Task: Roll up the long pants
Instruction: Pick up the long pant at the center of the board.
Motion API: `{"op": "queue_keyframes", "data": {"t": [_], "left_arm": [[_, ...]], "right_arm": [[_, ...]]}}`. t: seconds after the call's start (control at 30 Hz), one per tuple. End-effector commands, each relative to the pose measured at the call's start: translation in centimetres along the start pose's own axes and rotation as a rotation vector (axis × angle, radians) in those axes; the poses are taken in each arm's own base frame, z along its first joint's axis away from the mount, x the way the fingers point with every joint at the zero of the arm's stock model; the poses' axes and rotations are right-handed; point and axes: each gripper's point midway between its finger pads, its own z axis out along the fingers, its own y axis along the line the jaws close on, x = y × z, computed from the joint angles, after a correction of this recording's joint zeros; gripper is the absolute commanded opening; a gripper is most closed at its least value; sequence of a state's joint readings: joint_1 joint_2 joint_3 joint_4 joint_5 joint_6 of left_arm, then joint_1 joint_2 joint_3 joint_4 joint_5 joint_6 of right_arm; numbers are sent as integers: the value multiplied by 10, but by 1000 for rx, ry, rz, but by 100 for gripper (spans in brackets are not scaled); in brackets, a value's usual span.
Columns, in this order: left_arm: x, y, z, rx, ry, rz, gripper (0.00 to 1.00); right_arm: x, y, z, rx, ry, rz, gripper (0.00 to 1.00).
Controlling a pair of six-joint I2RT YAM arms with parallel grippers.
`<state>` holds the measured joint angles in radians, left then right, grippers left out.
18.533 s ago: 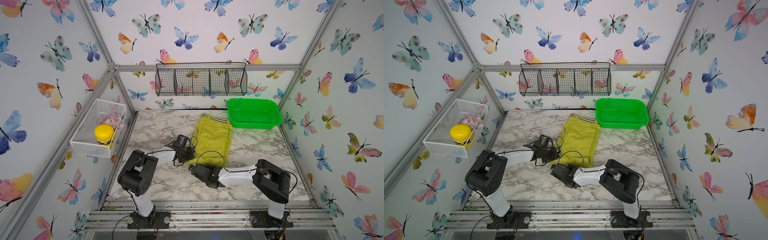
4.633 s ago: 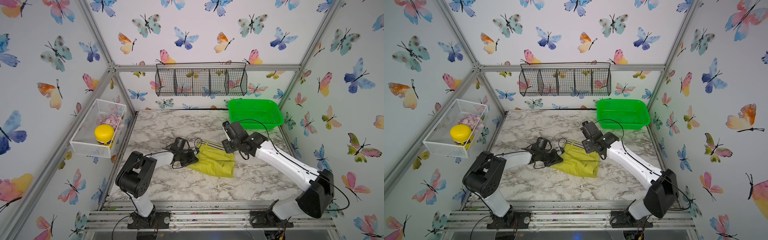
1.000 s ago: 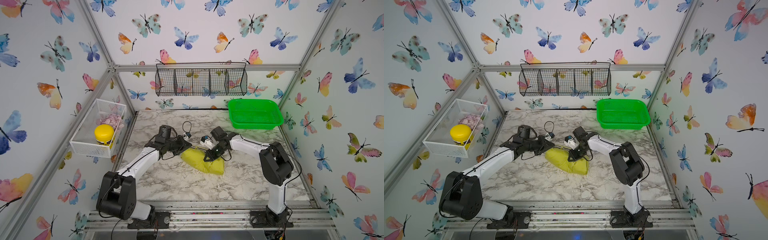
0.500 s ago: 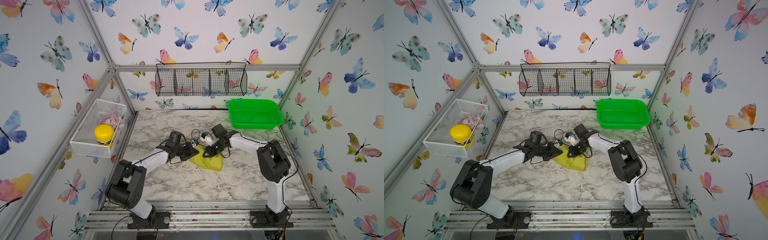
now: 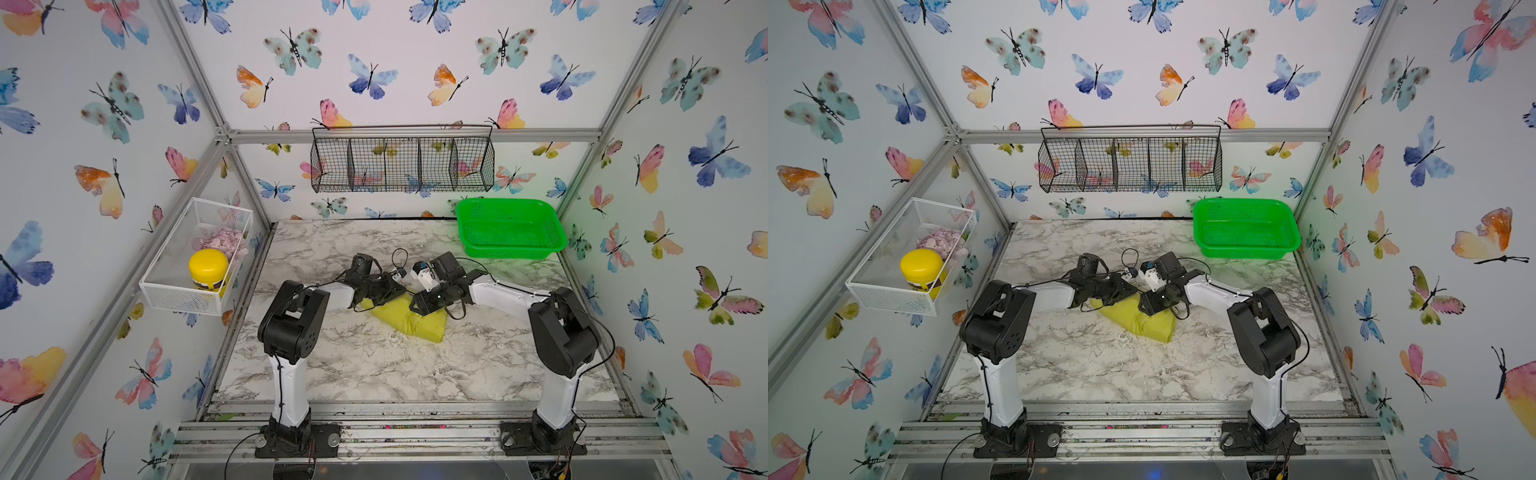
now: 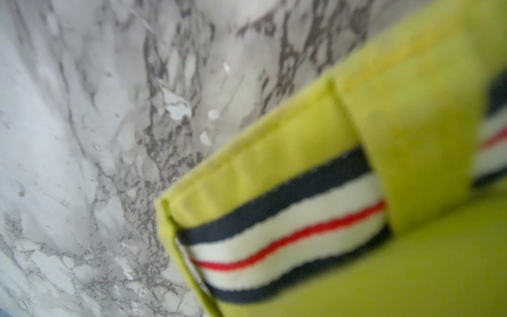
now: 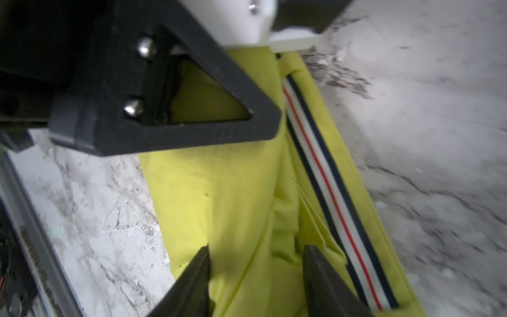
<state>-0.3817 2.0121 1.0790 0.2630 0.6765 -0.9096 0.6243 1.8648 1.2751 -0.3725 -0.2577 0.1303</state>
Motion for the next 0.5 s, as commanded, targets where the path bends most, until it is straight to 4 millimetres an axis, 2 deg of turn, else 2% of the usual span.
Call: {"op": "queue_keyframes", "data": {"t": [0.0,0.07,0.13,0.17,0.2,0.27,0.3,0.33,0.4,0.47], "left_arm": [[72,162,3,-408,128,-229,0],[79,168,3,-416,142,-241,0],[78,167,5,-406,142,-237,0],[77,165,5,-404,142,-233,0],[75,164,6,-403,144,-227,0],[71,160,7,-397,143,-221,0],[70,158,7,-395,143,-217,0],[70,157,7,-393,144,-214,0],[68,154,6,-390,142,-209,0],[68,151,5,-382,144,-203,0]], "right_arm": [[37,-69,-58,415,110,99,61],[20,-79,-99,539,36,102,63],[4,-75,-128,577,-48,53,68],[-3,-66,-134,560,-80,12,70],[-10,-46,-133,525,-104,-78,73],[-7,4,-114,478,-83,-282,79],[4,41,-96,472,-47,-438,83],[17,64,-83,474,-10,-543,87],[40,90,-60,442,79,-653,87],[53,105,-44,335,105,-696,99]]}}
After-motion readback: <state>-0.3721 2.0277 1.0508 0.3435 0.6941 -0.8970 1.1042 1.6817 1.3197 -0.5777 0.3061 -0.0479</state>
